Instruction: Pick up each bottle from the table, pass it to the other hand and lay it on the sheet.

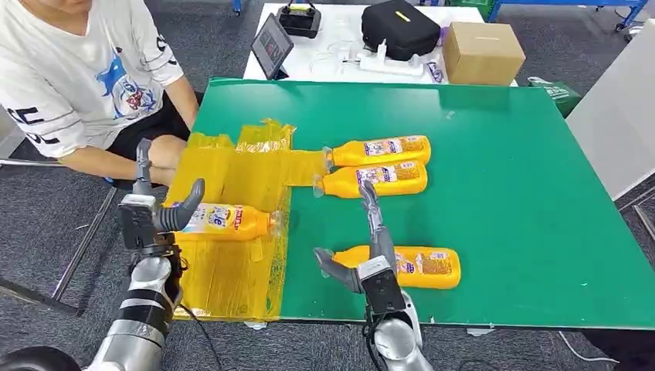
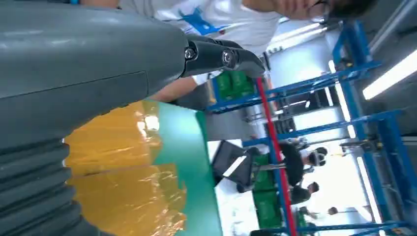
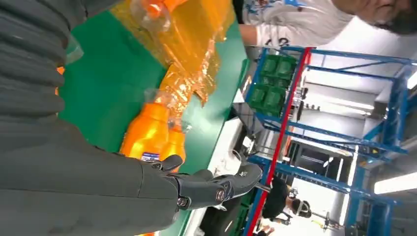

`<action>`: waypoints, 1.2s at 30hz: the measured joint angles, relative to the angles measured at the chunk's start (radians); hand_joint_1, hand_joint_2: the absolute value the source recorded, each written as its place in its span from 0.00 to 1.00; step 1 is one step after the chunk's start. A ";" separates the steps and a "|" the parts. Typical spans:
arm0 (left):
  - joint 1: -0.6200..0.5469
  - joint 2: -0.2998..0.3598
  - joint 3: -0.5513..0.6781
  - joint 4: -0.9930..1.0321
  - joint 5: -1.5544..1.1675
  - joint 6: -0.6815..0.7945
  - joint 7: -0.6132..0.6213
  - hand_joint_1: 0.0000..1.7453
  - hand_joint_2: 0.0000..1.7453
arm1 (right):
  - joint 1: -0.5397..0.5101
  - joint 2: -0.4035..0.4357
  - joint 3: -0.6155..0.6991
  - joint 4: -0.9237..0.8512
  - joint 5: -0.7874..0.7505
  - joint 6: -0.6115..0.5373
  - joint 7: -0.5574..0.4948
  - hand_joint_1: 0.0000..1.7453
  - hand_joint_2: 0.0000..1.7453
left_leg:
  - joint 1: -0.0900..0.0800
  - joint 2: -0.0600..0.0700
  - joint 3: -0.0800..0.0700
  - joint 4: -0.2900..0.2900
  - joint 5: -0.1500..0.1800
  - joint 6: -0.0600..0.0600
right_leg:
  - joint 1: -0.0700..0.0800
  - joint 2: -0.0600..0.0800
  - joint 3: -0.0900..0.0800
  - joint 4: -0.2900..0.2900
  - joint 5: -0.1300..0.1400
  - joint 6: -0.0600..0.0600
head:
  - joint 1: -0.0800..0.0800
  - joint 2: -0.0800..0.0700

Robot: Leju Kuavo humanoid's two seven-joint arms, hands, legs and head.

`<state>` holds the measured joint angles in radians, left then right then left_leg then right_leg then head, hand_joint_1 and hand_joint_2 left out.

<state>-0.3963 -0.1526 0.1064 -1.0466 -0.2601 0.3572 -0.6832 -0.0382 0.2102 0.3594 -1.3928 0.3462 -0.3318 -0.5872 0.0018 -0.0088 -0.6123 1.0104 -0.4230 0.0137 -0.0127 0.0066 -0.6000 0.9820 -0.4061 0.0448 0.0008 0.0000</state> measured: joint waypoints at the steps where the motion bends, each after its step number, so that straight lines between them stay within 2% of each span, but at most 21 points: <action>1: 0.010 -0.002 0.000 -0.022 -0.004 0.047 -0.007 0.00 1.00 | -0.002 -0.004 0.000 0.003 0.027 -0.007 0.018 0.00 1.00 | 0.000 0.000 0.000 0.000 0.000 0.000 | 0.000 0.000 -0.001 0.000 0.000 0.000 | 0.000 0.000; 4: 0.048 -0.005 -0.028 -0.125 0.003 0.222 -0.016 0.00 1.00 | -0.010 -0.047 0.000 0.006 0.187 -0.017 0.123 0.00 1.00 | 0.000 0.000 0.000 0.000 0.000 0.000 | 0.000 0.000 -0.001 0.000 0.000 0.000 | 0.000 0.000; 6: 0.092 -0.010 -0.053 -0.200 0.021 0.239 -0.018 0.00 1.00 | -0.012 -0.096 0.000 0.006 0.287 0.000 0.205 0.00 1.00 | 0.000 -0.002 -0.001 0.000 0.000 0.000 | 0.000 0.000 -0.001 -0.001 0.000 0.000 | 0.000 0.000; 10: 0.203 -0.027 -0.111 -0.323 0.032 0.247 -0.020 0.00 1.00 | 0.011 -0.204 -0.033 -0.041 0.366 0.066 0.283 0.00 1.00 | -0.001 -0.001 -0.002 0.000 -0.001 0.001 | -0.001 0.000 -0.001 -0.002 0.000 0.001 | 0.000 0.000; 14: 0.267 -0.033 -0.142 -0.379 0.034 0.242 -0.020 0.00 1.00 | 0.034 -0.272 -0.060 -0.090 0.377 0.101 0.306 0.00 1.00 | -0.001 0.000 -0.003 0.000 -0.002 0.002 | -0.001 0.000 -0.002 -0.003 0.000 0.001 | 0.000 0.000; 21: 0.295 -0.039 -0.162 -0.417 0.034 0.238 -0.020 0.00 1.00 | 0.046 -0.316 -0.070 -0.123 0.377 0.103 0.309 0.00 1.00 | 0.000 0.000 -0.003 0.000 -0.002 0.002 | 0.001 0.000 -0.002 -0.002 0.000 0.000 | 0.000 0.000; 27: 0.308 -0.048 -0.165 -0.412 0.034 0.176 -0.020 0.00 1.00 | 0.055 -0.397 -0.082 -0.139 0.350 0.243 0.402 0.00 1.00 | 0.000 -0.001 -0.004 0.000 -0.002 0.002 | 0.000 0.000 -0.002 -0.002 0.000 0.001 | 0.000 0.000; 36: 0.293 -0.068 -0.172 -0.345 0.019 0.136 -0.020 0.00 1.00 | -0.021 -0.460 -0.097 -0.050 0.324 0.363 0.426 0.00 1.00 | -0.001 0.000 -0.004 0.000 -0.001 0.002 | -0.001 0.000 -0.003 -0.002 0.001 0.001 | 0.000 0.000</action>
<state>-0.1036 -0.2209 -0.0652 -1.3920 -0.2411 0.4928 -0.7031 -0.0596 -0.2495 0.2621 -1.4430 0.6706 0.0313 -0.1610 0.0011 -0.0090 -0.6159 1.0107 -0.4245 0.0158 -0.0135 0.0065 -0.6025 0.9795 -0.4055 0.0463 0.0004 0.0000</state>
